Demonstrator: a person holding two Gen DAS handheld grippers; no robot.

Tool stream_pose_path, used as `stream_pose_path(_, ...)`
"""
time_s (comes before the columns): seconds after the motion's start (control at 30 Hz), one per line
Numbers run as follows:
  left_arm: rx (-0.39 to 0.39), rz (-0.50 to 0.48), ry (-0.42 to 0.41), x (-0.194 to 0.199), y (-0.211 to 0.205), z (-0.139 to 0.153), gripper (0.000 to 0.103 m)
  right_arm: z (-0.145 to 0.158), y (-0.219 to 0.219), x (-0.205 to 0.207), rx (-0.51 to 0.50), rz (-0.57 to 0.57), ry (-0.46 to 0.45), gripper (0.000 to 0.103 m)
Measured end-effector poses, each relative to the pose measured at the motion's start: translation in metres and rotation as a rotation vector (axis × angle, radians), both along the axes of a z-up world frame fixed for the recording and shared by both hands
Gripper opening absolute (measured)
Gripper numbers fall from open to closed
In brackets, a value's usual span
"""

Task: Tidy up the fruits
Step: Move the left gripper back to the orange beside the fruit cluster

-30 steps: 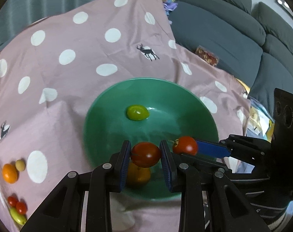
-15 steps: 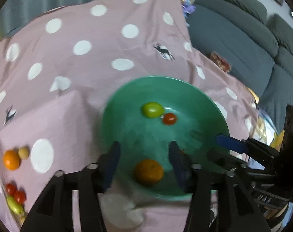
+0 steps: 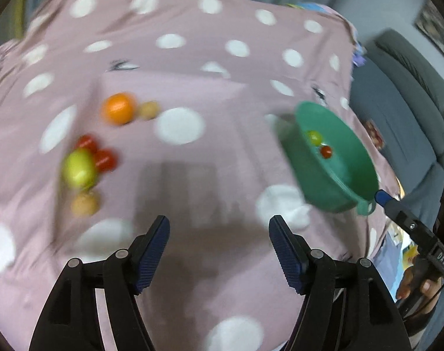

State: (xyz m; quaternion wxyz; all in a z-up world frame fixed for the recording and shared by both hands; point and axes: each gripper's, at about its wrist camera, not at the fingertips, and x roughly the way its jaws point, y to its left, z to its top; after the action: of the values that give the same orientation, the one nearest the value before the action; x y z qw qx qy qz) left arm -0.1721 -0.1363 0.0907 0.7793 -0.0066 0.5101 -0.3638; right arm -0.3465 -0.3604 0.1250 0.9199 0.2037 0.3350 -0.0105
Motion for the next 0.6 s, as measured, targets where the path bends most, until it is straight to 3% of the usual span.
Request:
stream_pose_path(0.23, -0.089, 0.137, 0.057, -0.006, 0.081, -0.015, 0.071, -0.015, 0.046, 0.02, 0.093, 0.158, 0.0, 0.066)
stream_pose_path(0.4, -0.108, 0.115, 0.028, 0.011, 0.085, -0.017, 0.071, -0.028, 0.072, 0.058, 0.087, 0.241, 0.025, 0.067)
stream_pose_path(0.5, -0.153, 0.09, -0.008, 0.038, 0.077, -0.013, 0.071, -0.035, 0.08, 0.098, 0.057, 0.288, 0.05, 0.067)
stream_pose_path(0.6, -0.139, 0.064, -0.027, 0.081, 0.06, -0.008, 0.071, -0.034, 0.084, 0.142, 0.037, 0.327, 0.08, 0.066)
